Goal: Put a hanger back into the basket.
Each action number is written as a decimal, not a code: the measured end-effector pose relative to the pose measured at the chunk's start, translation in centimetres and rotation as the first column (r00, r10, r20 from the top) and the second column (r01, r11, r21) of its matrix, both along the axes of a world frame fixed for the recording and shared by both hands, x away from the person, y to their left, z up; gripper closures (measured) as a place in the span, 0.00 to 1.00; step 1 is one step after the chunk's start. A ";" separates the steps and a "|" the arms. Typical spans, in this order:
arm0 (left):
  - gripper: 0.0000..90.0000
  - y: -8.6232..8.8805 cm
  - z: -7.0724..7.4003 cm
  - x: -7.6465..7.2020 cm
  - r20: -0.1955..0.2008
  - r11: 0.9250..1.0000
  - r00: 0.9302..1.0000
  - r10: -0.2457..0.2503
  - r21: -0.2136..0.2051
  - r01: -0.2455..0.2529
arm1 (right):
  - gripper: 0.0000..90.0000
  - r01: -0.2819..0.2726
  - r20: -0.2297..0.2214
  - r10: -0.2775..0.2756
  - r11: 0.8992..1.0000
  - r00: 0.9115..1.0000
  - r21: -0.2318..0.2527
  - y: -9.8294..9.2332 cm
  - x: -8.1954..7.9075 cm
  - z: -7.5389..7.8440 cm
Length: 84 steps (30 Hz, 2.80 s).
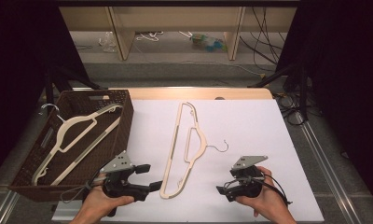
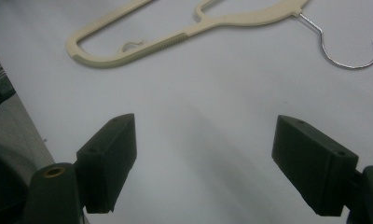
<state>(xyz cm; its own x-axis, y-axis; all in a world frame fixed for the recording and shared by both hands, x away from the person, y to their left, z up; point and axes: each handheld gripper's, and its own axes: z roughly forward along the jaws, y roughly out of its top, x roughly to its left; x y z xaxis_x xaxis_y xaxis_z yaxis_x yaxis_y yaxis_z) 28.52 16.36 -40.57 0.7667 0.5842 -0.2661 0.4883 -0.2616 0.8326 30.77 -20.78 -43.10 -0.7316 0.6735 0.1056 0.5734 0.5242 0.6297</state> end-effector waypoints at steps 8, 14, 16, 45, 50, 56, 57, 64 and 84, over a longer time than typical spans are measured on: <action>0.28 -0.1 -1.4 -1.1 0.013 1.000 1.000 -0.004 0.014 0.004 | 0.25 0.016 -0.013 -0.016 1.000 1.000 0.000 1.2 0.6 -0.2; 0.27 0.5 -2.6 -1.7 0.026 1.000 1.000 0.012 0.026 -0.013 | 0.24 0.024 -0.004 -0.024 1.000 1.000 -0.016 3.1 1.6 -0.4; 0.27 0.6 -2.8 -1.8 0.023 1.000 1.000 0.019 0.016 -0.019 | 0.24 0.022 -0.008 -0.022 1.000 1.000 -0.021 4.0 1.9 -0.5; 0.26 0.9 -3.6 -1.6 0.030 0.999 0.999 0.016 0.050 -0.018 | 0.25 0.173 -0.095 -0.183 0.980 0.979 -0.102 9.0 8.7 -2.2; 0.26 0.8 -3.7 -1.6 0.027 0.999 1.000 0.009 0.042 -0.010 | 0.27 0.217 -0.087 -0.227 0.970 0.970 -0.107 7.9 10.8 -1.9; 0.26 0.8 -3.7 -1.6 0.019 0.999 1.000 0.015 0.047 -0.016 | 0.28 0.244 -0.093 -0.256 0.962 0.962 -0.125 8.0 12.8 -1.8; 0.26 0.8 -3.7 -1.6 0.023 0.999 1.000 0.009 0.049 -0.010 | 0.28 0.256 -0.098 -0.270 0.957 0.958 -0.134 8.2 13.6 -1.9; 0.26 0.7 -3.8 -1.6 0.021 0.999 1.000 0.008 0.038 -0.008 | 0.29 0.292 -0.114 -0.319 0.934 0.941 -0.206 8.7 15.8 -2.9; 0.26 0.7 -3.8 -1.6 0.020 0.999 1.000 -0.003 0.039 0.002 | 0.46 0.224 -0.125 -0.275 0.922 0.953 -0.315 10.0 16.9 -3.4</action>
<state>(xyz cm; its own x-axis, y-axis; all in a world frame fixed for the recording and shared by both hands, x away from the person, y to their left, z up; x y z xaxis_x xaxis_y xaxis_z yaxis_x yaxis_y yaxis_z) 26.91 17.04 -44.39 0.7732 0.5918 -0.2277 0.4710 -0.2955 0.8312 47.68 -10.77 -46.47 -0.5251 0.8508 -0.0211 0.7913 0.4972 0.3560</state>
